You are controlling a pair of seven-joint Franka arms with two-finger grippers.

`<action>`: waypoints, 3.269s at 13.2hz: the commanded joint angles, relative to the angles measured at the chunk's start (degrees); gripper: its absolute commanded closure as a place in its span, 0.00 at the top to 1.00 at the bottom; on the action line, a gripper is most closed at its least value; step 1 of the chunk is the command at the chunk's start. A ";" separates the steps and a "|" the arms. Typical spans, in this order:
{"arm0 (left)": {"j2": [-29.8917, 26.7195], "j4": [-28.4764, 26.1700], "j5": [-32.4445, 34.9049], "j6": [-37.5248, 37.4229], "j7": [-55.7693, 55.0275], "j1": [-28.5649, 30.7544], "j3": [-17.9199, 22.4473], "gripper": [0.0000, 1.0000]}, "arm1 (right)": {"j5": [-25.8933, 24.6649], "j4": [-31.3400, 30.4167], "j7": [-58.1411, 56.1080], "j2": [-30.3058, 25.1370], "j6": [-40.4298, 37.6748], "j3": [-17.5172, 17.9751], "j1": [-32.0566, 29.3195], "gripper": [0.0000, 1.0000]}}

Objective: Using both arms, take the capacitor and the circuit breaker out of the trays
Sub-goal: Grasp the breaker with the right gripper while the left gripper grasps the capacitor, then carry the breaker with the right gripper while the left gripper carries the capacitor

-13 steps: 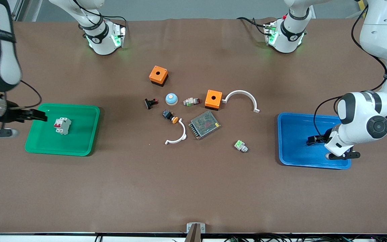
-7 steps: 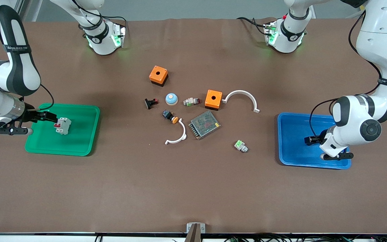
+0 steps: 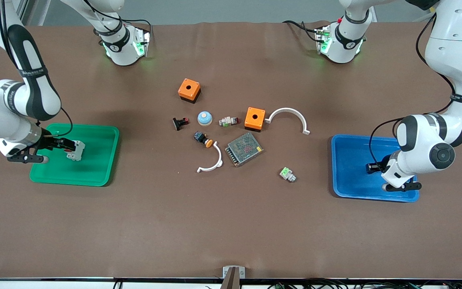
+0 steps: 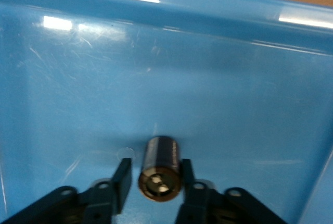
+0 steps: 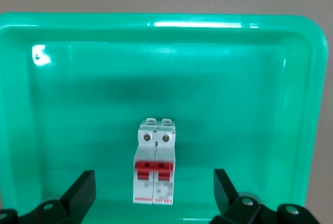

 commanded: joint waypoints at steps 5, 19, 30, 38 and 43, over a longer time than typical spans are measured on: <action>-0.93 2.46 -1.03 -0.28 -0.41 0.54 -0.68 0.00 | -0.53 -0.97 -0.16 1.69 1.63 0.68 -0.58 0.93; -8.76 -3.33 -1.47 -6.52 -16.35 -0.33 -17.80 0.00 | -0.44 1.74 0.28 3.19 -2.21 1.12 0.55 0.16; -5.60 -8.07 -1.29 0.93 -38.01 -9.82 -20.46 0.00 | 5.62 18.98 26.25 4.32 -18.78 1.12 28.31 0.17; -1.56 -10.37 -0.77 6.92 -39.07 -10.26 -20.28 0.11 | 8.87 21.00 43.78 11.26 -12.00 1.20 41.16 0.17; -1.90 -6.42 -0.68 5.35 -38.90 -9.57 -20.28 1.00 | 8.96 26.88 51.24 16.89 -11.90 1.20 43.71 0.17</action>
